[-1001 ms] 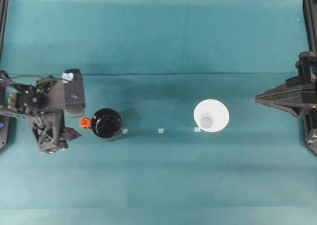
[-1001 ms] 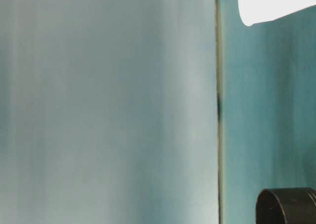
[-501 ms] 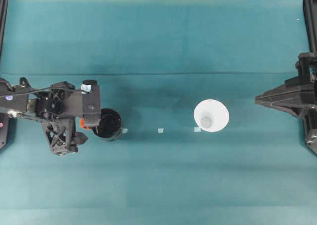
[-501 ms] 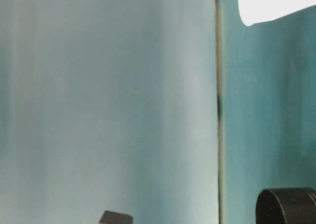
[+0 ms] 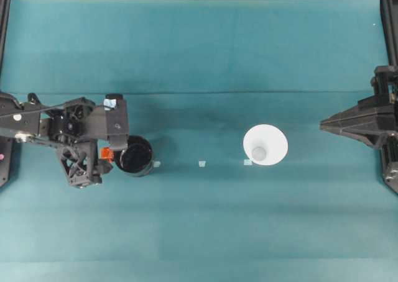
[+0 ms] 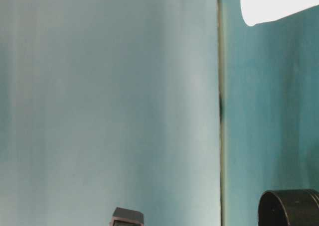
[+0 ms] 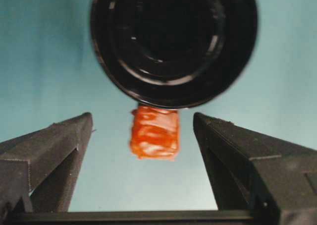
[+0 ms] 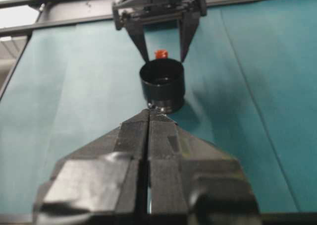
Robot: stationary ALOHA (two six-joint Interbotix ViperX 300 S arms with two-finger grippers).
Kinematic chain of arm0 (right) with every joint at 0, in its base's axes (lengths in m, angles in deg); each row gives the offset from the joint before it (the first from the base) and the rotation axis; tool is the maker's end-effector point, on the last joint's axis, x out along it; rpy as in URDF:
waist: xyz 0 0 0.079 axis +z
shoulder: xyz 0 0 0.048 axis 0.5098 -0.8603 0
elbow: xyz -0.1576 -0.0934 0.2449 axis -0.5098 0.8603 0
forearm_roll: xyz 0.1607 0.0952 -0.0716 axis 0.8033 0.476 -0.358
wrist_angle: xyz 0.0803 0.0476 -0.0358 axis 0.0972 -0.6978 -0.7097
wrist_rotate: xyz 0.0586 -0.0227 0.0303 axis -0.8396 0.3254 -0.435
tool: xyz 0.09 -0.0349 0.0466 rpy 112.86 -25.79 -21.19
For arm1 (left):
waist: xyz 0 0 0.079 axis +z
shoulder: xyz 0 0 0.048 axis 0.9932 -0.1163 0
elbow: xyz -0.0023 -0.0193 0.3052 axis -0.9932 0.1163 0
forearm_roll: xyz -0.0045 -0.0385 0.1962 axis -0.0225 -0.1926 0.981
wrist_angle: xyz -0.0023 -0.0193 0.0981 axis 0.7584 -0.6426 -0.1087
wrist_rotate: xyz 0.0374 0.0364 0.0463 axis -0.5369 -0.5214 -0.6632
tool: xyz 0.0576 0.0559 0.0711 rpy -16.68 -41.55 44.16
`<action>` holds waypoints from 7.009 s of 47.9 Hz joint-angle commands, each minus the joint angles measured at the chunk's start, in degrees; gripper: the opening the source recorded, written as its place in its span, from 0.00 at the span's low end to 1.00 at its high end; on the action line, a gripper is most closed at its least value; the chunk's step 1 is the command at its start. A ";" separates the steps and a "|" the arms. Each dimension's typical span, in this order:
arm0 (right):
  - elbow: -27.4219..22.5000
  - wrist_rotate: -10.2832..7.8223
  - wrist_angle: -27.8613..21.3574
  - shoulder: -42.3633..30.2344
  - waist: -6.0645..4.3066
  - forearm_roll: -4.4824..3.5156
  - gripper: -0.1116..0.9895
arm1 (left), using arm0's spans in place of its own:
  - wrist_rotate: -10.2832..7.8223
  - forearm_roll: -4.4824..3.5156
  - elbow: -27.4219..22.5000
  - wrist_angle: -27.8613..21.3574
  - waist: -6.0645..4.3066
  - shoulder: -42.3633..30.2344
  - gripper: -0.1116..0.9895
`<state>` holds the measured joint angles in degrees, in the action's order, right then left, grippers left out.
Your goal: Put the paper cup into the moved red handle cup holder.
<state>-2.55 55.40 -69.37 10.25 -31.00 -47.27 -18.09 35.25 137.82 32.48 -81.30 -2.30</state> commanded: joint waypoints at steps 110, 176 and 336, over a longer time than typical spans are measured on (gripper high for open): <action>-1.23 -0.35 0.18 -0.35 0.00 0.09 0.00 | -5.80 0.18 -13.54 -21.18 -0.26 10.90 0.34; -1.23 -0.44 0.18 -0.09 -0.70 0.09 0.00 | -12.22 0.09 -29.44 -9.67 -0.70 -17.84 0.34; -22.85 -12.83 -40.87 -34.72 -8.96 1.32 0.97 | -12.22 0.09 -13.45 -9.76 -2.46 4.48 0.92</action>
<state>-22.94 43.19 -109.53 -18.05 -39.35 -45.86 -30.30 35.25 124.63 22.46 -83.59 1.22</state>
